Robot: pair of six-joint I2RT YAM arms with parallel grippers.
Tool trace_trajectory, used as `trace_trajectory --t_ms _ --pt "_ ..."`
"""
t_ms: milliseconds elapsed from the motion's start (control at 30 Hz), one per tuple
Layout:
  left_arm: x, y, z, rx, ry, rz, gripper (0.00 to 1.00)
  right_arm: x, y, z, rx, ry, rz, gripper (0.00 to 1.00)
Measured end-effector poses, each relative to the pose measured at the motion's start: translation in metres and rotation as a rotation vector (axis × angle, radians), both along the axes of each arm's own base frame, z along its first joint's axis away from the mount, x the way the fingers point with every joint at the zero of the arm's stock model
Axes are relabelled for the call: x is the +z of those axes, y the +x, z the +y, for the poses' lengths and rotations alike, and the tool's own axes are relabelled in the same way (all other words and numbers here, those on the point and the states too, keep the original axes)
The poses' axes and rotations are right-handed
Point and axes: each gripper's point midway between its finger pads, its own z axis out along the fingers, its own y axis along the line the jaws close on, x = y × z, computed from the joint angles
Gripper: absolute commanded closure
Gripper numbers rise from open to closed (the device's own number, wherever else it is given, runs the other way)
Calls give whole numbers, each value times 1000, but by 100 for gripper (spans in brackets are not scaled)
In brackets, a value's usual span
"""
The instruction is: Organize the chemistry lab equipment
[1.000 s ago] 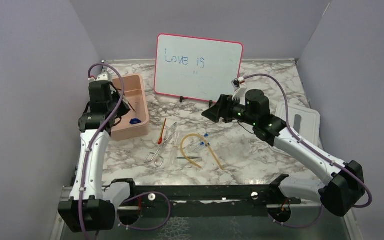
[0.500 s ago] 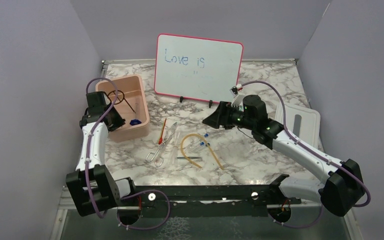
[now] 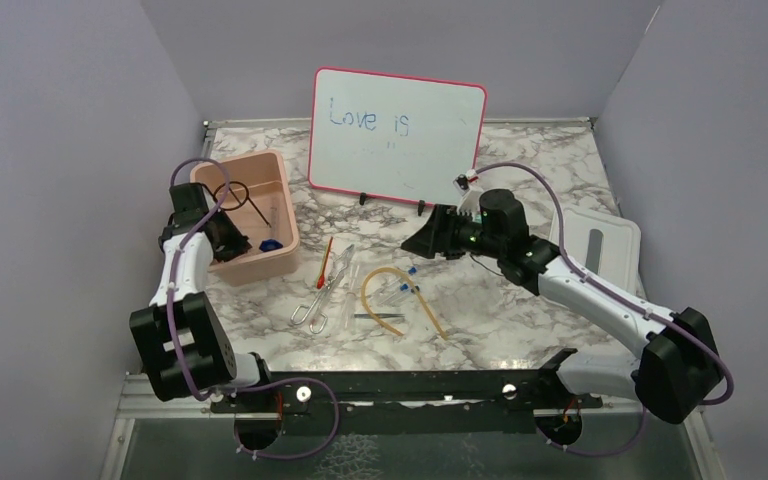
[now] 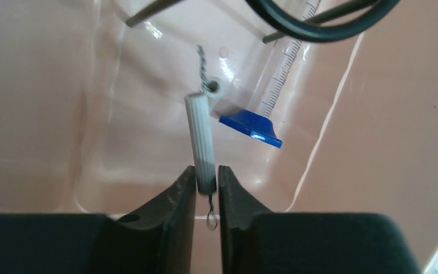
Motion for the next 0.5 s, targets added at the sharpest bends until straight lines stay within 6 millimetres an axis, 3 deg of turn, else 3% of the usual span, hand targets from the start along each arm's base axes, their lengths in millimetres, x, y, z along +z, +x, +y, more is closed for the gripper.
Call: trace_trajectory --t_ms 133,500 --pt "2 5 9 24 37 2 62 -5 0 1 7 -7 11 27" --pt "30 2 37 117 178 -24 59 -13 1 3 18 -22 26 28"
